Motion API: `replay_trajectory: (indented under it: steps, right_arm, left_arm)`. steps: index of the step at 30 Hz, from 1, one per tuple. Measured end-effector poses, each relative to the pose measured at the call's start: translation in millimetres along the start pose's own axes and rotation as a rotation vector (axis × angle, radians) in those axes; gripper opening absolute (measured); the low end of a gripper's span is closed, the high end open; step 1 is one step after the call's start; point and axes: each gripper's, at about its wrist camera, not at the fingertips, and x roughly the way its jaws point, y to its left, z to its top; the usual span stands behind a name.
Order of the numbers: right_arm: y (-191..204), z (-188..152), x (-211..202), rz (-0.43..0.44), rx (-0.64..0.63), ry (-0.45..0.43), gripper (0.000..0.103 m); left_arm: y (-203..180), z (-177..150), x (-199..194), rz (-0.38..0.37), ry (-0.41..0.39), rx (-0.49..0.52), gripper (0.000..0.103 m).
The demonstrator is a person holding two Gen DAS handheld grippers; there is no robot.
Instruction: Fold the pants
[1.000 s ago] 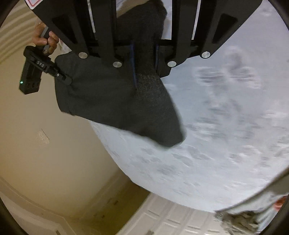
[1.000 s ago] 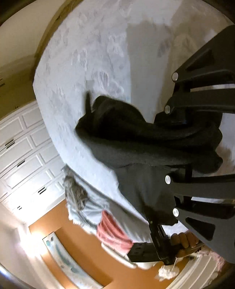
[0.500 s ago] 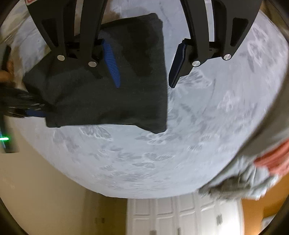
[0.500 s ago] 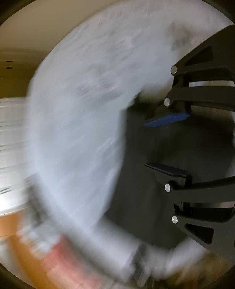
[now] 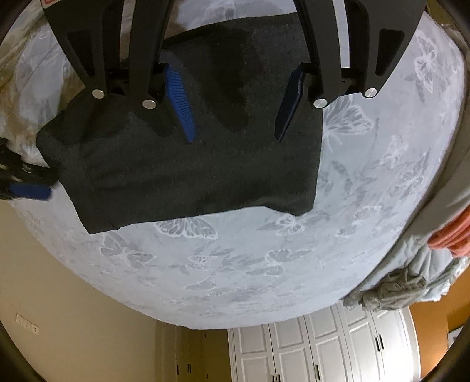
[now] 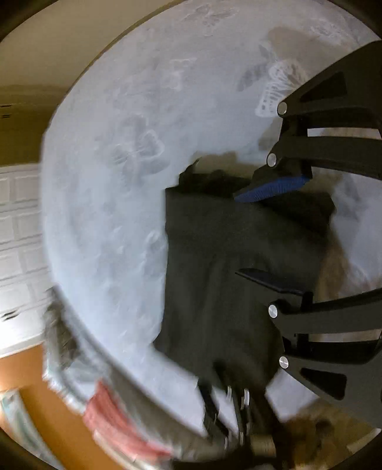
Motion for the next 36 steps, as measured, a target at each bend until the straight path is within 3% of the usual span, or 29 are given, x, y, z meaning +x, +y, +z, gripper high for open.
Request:
replay_trajectory:
  steps: [3, 6, 9, 12, 13, 14, 16, 19, 21, 23, 25, 27, 30, 34, 36]
  right_arm:
    - [-13.9, -23.6, 26.1, 0.012, 0.038, 0.130, 0.047]
    - [-14.1, -17.2, 27.0, 0.031, 0.038, 0.106, 0.049]
    - [-11.3, -20.1, 12.8, 0.103, 0.109, 0.082, 0.049]
    - [-12.6, -22.1, 20.4, 0.088, 0.125, 0.096, 0.047]
    - [-12.6, -20.4, 23.2, 0.070, 0.114, 0.087, 0.033]
    - [-7.1, -17.8, 22.2, 0.043, 0.079, 0.081, 0.011]
    - [6.4, -18.3, -3.3, 0.044, 0.009, 0.014, 0.006]
    - [7.6, -13.5, -41.1, 0.073, -0.001, -0.086, 0.005]
    - [-8.5, -20.3, -22.2, -0.013, 0.012, -0.018, 0.007]
    - [-22.5, -28.9, 12.9, -0.096, 0.043, 0.111, 0.019]
    - [-16.6, -19.7, -0.6, -0.073, 0.052, 0.058, 0.019]
    - [-4.0, -4.3, -35.4, -0.082, 0.039, -0.121, 0.019]
    - [8.1, 17.9, -48.2, -0.009, 0.046, -0.224, 0.019]
    - [20.3, 42.2, 0.9, -0.051, -0.041, -0.116, 0.019]
    - [10.5, 40.9, 49.4, -0.163, -0.076, 0.034, 0.018]
  left_arm:
    - [-4.0, -2.7, -0.4, 0.042, -0.018, 0.013, 0.062]
    - [-7.2, -4.4, 0.6, 0.044, -0.010, 0.018, 0.063]
    - [-11.9, -3.7, -0.9, 0.045, -0.020, 0.018, 0.066]
    - [-15.6, -3.5, -3.3, 0.045, -0.040, 0.018, 0.071]
    - [-16.5, -3.7, -3.5, 0.047, -0.041, 0.019, 0.072]
    - [-17.3, -4.1, -3.7, 0.046, -0.039, 0.023, 0.072]
    - [-16.6, -4.7, -4.4, 0.046, -0.034, 0.023, 0.072]
    - [-12.2, -5.4, -7.8, 0.044, -0.039, 0.008, 0.078]
    - [-9.5, -6.4, -7.1, 0.056, -0.038, 0.003, 0.079]
    - [-7.9, -7.8, -4.0, 0.062, -0.024, 0.002, 0.079]
    - [-6.1, -7.9, -1.7, 0.064, -0.009, -0.005, 0.079]
    - [-4.9, -6.4, -3.2, 0.063, -0.015, -0.014, 0.079]
    - [-5.3, -4.5, -4.6, 0.073, -0.027, -0.016, 0.079]
    - [-6.3, -4.4, -1.4, 0.076, -0.015, -0.014, 0.081]
    - [-6.3, -4.8, 1.1, 0.081, -0.008, -0.009, 0.081]
